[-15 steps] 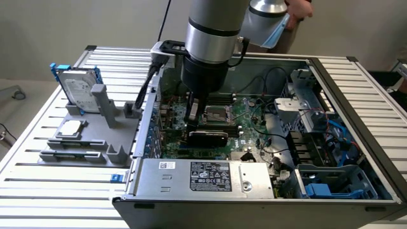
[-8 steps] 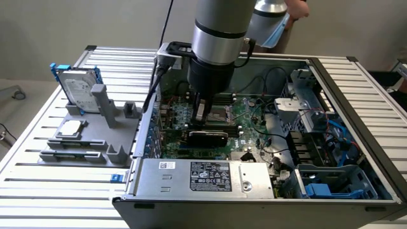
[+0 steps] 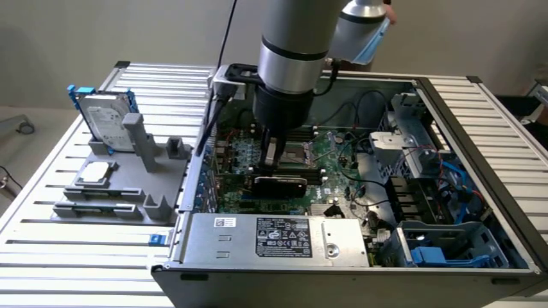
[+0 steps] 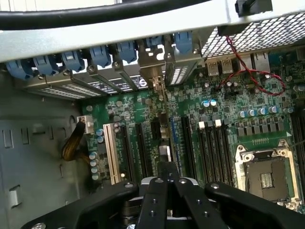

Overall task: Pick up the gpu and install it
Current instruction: 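Insert the gpu into the slot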

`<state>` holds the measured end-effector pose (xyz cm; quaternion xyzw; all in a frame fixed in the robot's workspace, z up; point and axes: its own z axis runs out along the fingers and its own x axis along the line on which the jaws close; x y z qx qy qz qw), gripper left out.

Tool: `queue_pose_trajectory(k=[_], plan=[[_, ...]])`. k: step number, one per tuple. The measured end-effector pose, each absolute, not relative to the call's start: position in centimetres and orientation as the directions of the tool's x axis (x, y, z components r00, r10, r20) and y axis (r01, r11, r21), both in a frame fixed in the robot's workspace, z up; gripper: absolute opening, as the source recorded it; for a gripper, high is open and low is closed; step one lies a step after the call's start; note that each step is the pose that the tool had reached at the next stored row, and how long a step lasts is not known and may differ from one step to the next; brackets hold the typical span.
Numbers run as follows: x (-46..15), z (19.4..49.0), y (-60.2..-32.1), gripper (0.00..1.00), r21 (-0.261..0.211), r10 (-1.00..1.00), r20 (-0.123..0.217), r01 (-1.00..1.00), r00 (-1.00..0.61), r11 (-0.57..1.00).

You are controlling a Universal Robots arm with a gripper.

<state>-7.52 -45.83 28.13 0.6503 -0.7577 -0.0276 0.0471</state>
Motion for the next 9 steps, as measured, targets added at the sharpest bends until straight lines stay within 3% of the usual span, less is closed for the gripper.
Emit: queue_pose_trajectory(k=[9], plan=[[-8.41,27.42,-45.1,0.11,0.095,-0.99,0.026,-0.985,-0.14,0.142]])
